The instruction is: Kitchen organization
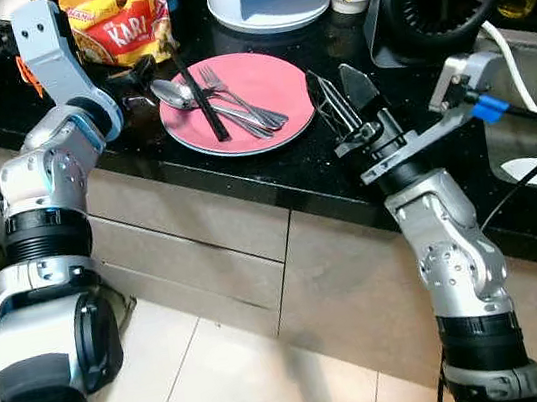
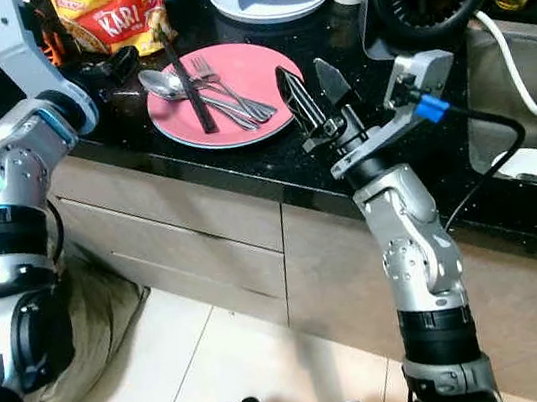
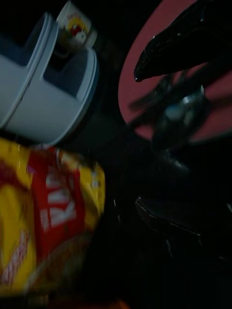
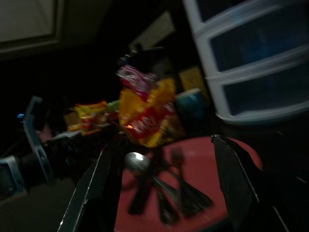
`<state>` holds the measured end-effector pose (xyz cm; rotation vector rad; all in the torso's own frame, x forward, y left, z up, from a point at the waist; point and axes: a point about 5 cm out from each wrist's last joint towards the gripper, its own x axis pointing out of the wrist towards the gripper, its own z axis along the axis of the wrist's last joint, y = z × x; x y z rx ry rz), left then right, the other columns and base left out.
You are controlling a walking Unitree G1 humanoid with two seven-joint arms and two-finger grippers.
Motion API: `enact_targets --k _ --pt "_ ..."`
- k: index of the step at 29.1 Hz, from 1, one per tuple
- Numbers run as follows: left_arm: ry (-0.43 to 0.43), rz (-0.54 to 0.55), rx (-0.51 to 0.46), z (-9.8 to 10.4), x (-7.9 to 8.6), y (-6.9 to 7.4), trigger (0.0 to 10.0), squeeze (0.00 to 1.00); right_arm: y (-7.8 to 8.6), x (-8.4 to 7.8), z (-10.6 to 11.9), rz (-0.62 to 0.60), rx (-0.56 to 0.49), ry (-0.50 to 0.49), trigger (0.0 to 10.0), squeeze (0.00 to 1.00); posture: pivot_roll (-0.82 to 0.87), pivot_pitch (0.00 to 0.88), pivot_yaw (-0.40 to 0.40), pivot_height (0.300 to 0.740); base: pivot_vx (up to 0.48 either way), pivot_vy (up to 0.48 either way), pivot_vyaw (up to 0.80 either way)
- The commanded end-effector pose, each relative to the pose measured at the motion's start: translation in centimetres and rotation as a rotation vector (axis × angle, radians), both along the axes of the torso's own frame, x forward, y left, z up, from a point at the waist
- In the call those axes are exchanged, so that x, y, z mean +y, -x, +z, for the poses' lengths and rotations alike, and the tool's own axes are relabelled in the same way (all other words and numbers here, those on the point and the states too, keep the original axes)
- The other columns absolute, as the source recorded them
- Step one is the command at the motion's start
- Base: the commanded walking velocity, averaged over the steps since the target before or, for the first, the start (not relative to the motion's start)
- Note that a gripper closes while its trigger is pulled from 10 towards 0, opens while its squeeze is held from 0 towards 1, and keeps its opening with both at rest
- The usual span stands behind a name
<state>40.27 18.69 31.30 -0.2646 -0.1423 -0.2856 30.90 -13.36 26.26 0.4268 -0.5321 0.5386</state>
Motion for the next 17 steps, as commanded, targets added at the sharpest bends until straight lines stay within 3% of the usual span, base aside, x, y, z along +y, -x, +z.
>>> enact_targets --k 1,5,17 --pt "-0.012 -0.007 -0.002 0.41 -0.38 -0.20 10.0 0.00 0.05 -0.39 0.03 -0.014 0.005 0.001 10.0 0.00 0.05 0.164 0.013 0.740 0.000 0.000 -0.80" --pt "-0.042 0.034 -0.001 0.41 -0.14 -0.28 10.0 0.00 0.01 -0.67 0.10 -0.032 0.002 -0.012 10.0 0.00 0.05 0.163 0.012 0.740 0.000 0.000 -0.67" --pt "-0.036 0.206 0.132 0.21 0.34 -0.98 10.0 0.00 0.00 -0.63 0.36 -0.051 -0.008 0.022 10.0 0.00 0.05 0.159 0.013 0.740 0.000 0.000 0.00"
